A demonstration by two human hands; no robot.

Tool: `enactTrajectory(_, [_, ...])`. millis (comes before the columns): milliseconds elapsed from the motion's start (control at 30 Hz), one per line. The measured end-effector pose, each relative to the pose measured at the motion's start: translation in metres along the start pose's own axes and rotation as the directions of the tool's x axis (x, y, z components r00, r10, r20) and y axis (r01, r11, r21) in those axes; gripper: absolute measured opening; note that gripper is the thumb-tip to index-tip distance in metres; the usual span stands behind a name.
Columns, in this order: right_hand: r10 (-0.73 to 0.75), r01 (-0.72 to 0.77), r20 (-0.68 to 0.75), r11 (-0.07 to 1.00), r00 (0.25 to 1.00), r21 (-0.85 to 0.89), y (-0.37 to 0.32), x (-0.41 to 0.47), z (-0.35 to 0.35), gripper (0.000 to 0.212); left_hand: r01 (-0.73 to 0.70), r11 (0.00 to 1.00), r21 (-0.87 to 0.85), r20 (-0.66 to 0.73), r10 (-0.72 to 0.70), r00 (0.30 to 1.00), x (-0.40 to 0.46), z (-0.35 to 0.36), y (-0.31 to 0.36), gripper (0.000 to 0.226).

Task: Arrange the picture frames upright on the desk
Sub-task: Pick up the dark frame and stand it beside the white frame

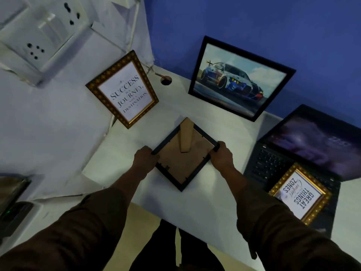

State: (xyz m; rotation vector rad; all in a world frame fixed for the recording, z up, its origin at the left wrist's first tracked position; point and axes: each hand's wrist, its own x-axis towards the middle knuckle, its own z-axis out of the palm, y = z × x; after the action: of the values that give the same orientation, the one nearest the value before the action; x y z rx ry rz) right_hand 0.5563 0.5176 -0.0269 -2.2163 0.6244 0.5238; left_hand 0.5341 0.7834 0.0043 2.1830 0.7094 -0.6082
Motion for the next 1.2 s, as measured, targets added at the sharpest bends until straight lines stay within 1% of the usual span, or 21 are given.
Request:
enactTrajectory(33, [0.013,-0.013,-0.010,1.000,1.000,0.008,-0.001,0.002,0.001,0.042,0.002,1.000,-0.004,0.001,-0.002,1.000,0.003,-0.001,-0.001,0.014])
enactTrajectory(100, [0.041,-0.040,-0.051,0.999,0.998,0.029,-0.003,0.004,0.003,0.035,0.005,1.000,-0.009,0.007,-0.005,1.000,0.009,-0.004,-0.006,0.034])
enactTrajectory(133, [0.052,-0.049,-0.078,0.998,0.996,0.036,-0.002,0.004,0.003,0.031,0.001,1.000,-0.015,0.011,-0.001,1.000,0.011,-0.006,-0.008,0.034])
enactTrajectory(167, [0.053,-0.049,-0.105,0.998,0.993,0.043,-0.001,0.004,0.005,0.027,0.008,1.000,-0.016,0.015,-0.008,1.000,0.015,-0.008,-0.013,0.024])
enactTrajectory(200, [0.050,-0.044,-0.119,0.998,0.992,0.052,0.000,0.004,0.006,0.025,0.004,1.000,-0.029,0.020,-0.003,1.000,0.016,-0.010,-0.016,0.007])
enactTrajectory(300, [0.046,-0.028,-0.123,0.990,0.991,0.141,0.004,-0.001,0.009,0.020,-0.030,0.997,-0.075,0.036,0.032,0.999,0.019,-0.017,-0.023,0.018])
enactTrajectory(367, [0.037,-0.012,-0.150,0.986,0.988,0.169,0.002,-0.007,0.007,0.019,-0.048,0.991,-0.125,0.046,0.054,0.997,0.022,-0.023,-0.023,0.014])
enactTrajectory(433, [0.018,0.019,-0.194,0.981,0.981,0.192,-0.002,-0.011,0.004,0.019,-0.061,0.983,-0.174,0.063,0.073,0.995,0.029,-0.029,-0.021,0.011])
enactTrajectory(500, [-0.003,0.055,-0.247,0.978,0.969,0.201,-0.004,-0.012,-0.001,0.022,-0.053,0.966,-0.253,0.081,0.076,0.994,0.033,-0.037,-0.017,0.014])
enactTrajectory(567, [-0.034,0.093,-0.314,0.980,0.949,0.175,-0.006,-0.013,-0.009,0.020,-0.080,0.932,-0.353,0.081,0.115,0.990,0.035,-0.045,-0.006,0.017])
enactTrajectory(633, [-0.091,0.168,-0.364,0.968,0.927,0.186,-0.008,-0.015,-0.015,0.008,-0.134,0.854,-0.502,0.060,0.189,0.980,0.031,-0.053,0.010,0.020])
enactTrajectory(667, [-0.109,0.195,-0.362,0.957,0.926,0.212,-0.010,-0.020,-0.020,0.009,-0.143,0.795,-0.589,0.044,0.208,0.977,0.027,-0.056,0.019,0.022])
enactTrajectory(733, [-0.102,0.193,-0.325,0.946,0.940,0.261,-0.014,-0.031,-0.029,0.024,-0.164,0.664,-0.729,-0.008,0.231,0.973,0.022,-0.062,0.037,0.027])
enactTrajectory(833, [-0.116,0.219,-0.269,0.894,0.956,0.392,-0.016,-0.050,-0.045,0.029,-0.230,0.512,-0.828,-0.090,0.284,0.955,0.014,-0.066,0.058,0.022])
enactTrajectory(867, [-0.162,0.254,-0.254,0.886,0.954,0.388,-0.014,-0.056,-0.049,0.031,-0.236,0.462,-0.855,-0.105,0.291,0.951,0.012,-0.066,0.064,0.022])
enactTrajectory(933, [-0.282,0.341,-0.237,0.901,0.930,0.267,-0.008,-0.063,-0.056,0.026,-0.246,0.386,-0.889,-0.130,0.302,0.944,0.006,-0.065,0.078,0.019])
enactTrajectory(967, [-0.327,0.375,-0.230,0.903,0.917,0.210,-0.003,-0.066,-0.059,0.021,-0.255,0.382,-0.888,-0.139,0.306,0.942,0.002,-0.063,0.085,0.014])
enactTrajectory(1000, [-0.361,0.402,-0.227,0.899,0.904,0.171,0.003,-0.072,-0.063,0.020,-0.268,0.407,-0.873,-0.147,0.305,0.941,-0.002,-0.058,0.092,0.011])
enactTrajectory(1067, [-0.391,0.433,-0.235,0.885,0.890,0.169,0.012,-0.082,-0.070,0.027,-0.282,0.463,-0.840,-0.141,0.316,0.938,-0.013,-0.048,0.102,0.011])
enactTrajectory(1133, [-0.399,0.451,-0.259,0.873,0.880,0.186,0.026,-0.093,-0.078,0.027,-0.315,0.515,-0.797,-0.100,0.402,0.910,-0.032,-0.036,0.112,0.019])
enactTrajectory(1200, [-0.377,0.443,-0.287,0.869,0.881,0.219,0.047,-0.109,-0.092,0.023,-0.341,0.512,-0.788,-0.028,0.524,0.851,-0.058,-0.015,0.119,0.027])
